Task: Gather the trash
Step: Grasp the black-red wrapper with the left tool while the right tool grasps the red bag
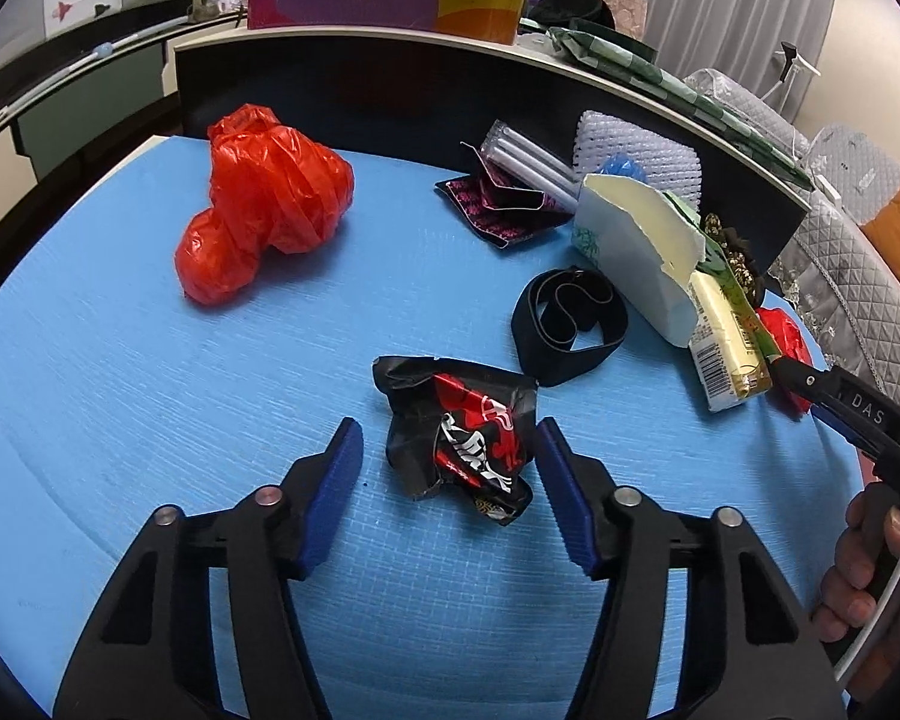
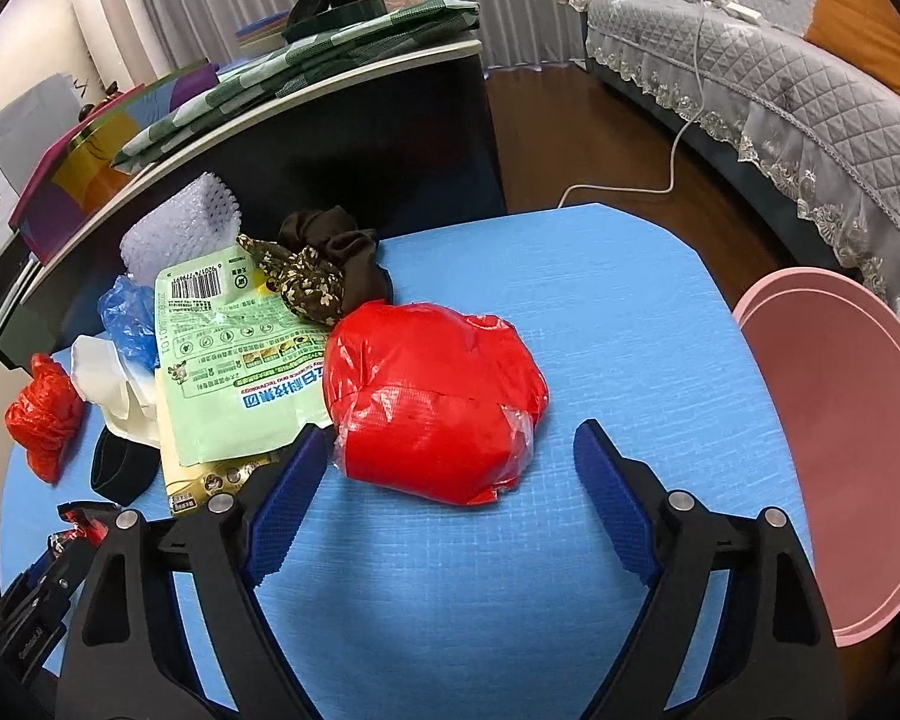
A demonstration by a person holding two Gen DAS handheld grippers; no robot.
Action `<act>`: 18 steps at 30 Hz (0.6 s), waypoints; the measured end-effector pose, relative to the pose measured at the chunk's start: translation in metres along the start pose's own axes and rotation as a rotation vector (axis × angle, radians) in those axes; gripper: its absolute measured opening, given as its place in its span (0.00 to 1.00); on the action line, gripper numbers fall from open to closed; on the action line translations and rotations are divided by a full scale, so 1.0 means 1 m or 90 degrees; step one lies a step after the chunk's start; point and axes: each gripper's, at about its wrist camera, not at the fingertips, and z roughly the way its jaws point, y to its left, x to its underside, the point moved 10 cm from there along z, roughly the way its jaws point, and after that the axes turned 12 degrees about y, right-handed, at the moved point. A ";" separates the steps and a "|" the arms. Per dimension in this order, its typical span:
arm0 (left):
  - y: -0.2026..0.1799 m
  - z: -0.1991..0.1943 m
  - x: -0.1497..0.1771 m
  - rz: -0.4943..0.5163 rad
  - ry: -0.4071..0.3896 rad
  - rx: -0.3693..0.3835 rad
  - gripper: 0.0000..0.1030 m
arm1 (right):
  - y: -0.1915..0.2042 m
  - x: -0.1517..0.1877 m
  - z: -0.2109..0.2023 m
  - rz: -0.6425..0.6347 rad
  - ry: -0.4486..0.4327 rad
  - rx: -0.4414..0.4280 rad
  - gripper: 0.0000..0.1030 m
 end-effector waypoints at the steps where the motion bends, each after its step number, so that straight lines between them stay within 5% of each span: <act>1: 0.000 0.000 0.000 0.000 0.000 -0.001 0.55 | 0.000 0.000 0.000 0.000 -0.001 0.003 0.76; 5: 0.000 0.000 0.001 0.003 0.004 -0.006 0.45 | -0.002 -0.001 0.000 -0.003 -0.002 0.009 0.64; 18: -0.007 -0.014 0.000 0.022 -0.012 -0.011 0.32 | -0.001 -0.002 -0.031 -0.005 -0.038 0.005 0.61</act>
